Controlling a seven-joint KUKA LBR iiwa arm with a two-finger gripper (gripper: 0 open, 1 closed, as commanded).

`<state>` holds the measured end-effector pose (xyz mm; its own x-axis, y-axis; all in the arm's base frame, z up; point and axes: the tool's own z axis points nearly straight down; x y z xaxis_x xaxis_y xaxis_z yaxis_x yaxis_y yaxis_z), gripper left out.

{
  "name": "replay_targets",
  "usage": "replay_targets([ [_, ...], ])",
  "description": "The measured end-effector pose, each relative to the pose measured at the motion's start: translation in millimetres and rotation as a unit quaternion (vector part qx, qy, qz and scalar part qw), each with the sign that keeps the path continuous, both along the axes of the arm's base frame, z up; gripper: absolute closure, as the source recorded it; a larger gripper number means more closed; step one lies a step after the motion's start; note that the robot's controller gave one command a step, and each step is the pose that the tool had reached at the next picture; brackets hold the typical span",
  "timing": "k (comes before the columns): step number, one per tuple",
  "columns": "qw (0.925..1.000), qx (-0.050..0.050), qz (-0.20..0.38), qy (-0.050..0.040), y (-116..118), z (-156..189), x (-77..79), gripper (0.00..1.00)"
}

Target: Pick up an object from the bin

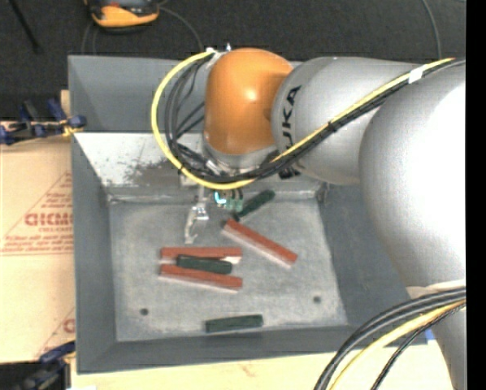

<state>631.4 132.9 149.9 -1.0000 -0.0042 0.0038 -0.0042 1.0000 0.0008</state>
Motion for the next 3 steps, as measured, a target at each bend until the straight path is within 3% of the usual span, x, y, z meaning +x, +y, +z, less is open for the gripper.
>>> replay_targets([
  [1, 1.0000, 0.000, -0.001, -0.0037, 0, 5, 1.8, 0.00],
  [2, 1.0000, 0.001, -0.007, -0.0010, 32, -56, -55.7, 1.00],
  [3, 1.0000, 0.002, -0.007, -0.0011, 32, -56, -55.6, 1.00],
])
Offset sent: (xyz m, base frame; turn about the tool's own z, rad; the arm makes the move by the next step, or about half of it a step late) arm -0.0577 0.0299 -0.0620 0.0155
